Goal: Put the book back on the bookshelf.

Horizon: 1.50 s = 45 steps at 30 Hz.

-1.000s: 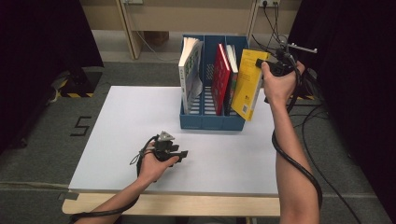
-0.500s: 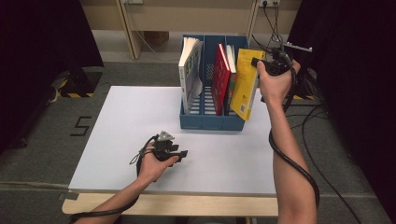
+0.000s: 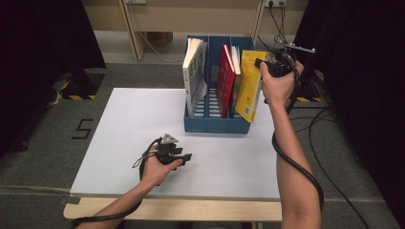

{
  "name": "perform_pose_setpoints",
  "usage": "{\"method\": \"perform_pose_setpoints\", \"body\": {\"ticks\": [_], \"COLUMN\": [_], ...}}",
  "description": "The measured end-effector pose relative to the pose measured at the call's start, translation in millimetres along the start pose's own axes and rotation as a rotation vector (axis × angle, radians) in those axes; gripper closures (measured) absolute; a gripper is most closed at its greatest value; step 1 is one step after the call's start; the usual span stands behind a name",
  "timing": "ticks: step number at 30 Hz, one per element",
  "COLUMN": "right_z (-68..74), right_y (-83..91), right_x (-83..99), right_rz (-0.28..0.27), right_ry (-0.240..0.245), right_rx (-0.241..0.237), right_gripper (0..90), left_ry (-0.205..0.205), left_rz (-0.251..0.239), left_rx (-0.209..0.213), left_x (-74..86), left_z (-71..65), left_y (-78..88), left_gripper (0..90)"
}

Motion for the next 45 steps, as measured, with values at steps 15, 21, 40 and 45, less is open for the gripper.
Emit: {"method": "perform_pose_setpoints", "body": {"ticks": [15,21,40,45], "right_z": [-2.1,-1.9,-6.6,-6.6], "right_y": [-2.6,-5.4,-15.7,-19.0], "right_x": [-4.5,-5.6,-1.8,-0.5], "right_rz": [-0.034,-0.043,-0.048,-0.049], "right_ry": [0.022,0.027,0.032,0.041], "right_rx": [0.020,0.024,0.029,0.030], "right_gripper": [76.3,76.3,76.3,76.2], "left_ry": [0.000,0.001,0.001,0.001], "left_rz": [0.001,0.004,0.005,0.009], "left_rx": [-0.001,0.000,0.001,0.001], "left_x": [0.6,0.9,0.8,1.7], "left_z": [0.4,0.4,0.8,0.4], "left_y": [-0.2,-0.3,-1.5,-1.9], "left_gripper": [48.8,48.8,48.8,48.8]}}
Point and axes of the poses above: each handheld gripper's, and its own axes: y roughly backward along the jaws, x roughly out of its underside, z roughly to its left, the point moved 8 cm from there along -y, roughly forward along the jaws, and after that the axes turned 12 degrees about -x, right-handed, at the moved point
